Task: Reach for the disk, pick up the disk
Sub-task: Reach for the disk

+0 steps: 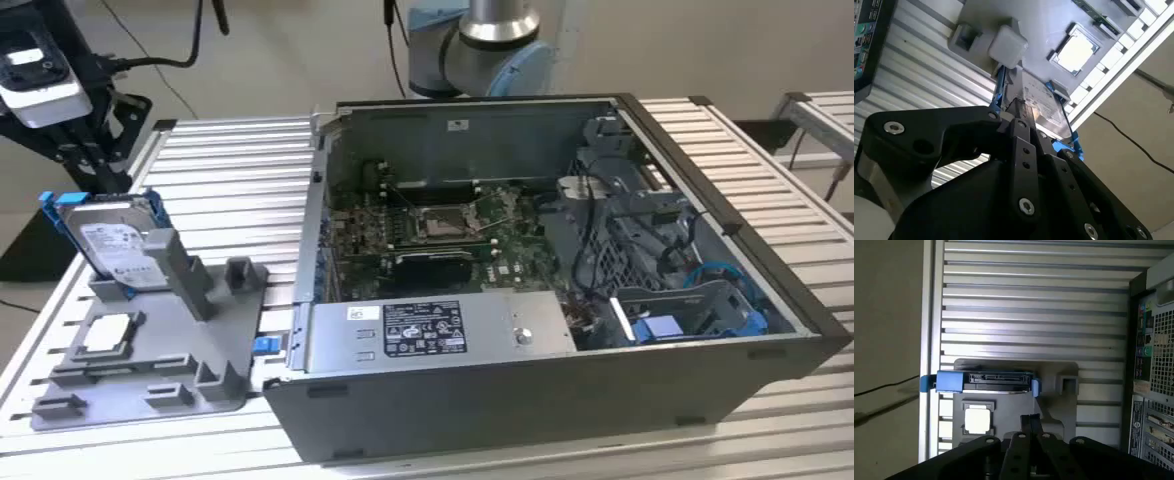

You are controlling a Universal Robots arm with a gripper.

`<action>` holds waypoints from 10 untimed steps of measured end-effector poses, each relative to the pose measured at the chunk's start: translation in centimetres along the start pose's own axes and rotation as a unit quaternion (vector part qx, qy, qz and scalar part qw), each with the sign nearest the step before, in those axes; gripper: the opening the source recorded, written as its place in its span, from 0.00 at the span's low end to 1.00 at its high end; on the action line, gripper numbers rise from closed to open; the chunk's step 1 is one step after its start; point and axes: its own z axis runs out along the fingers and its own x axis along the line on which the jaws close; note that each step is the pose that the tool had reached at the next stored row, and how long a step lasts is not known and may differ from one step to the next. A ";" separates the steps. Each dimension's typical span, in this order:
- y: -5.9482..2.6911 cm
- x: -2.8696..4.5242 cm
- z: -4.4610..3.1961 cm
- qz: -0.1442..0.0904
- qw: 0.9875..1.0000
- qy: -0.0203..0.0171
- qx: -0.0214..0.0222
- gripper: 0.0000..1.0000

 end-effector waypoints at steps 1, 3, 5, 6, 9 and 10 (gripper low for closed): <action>0.00 0.00 0.00 0.000 1.000 0.000 0.000 0.00; 0.00 0.00 0.00 0.000 1.000 0.000 0.000 0.00; 0.00 0.00 0.00 0.000 1.000 0.000 0.000 0.00; 0.00 0.00 0.00 0.000 1.000 0.000 0.000 0.00; 0.00 0.00 0.00 0.000 1.000 0.000 0.000 0.00; 0.00 0.00 0.00 0.000 1.000 0.000 0.000 0.00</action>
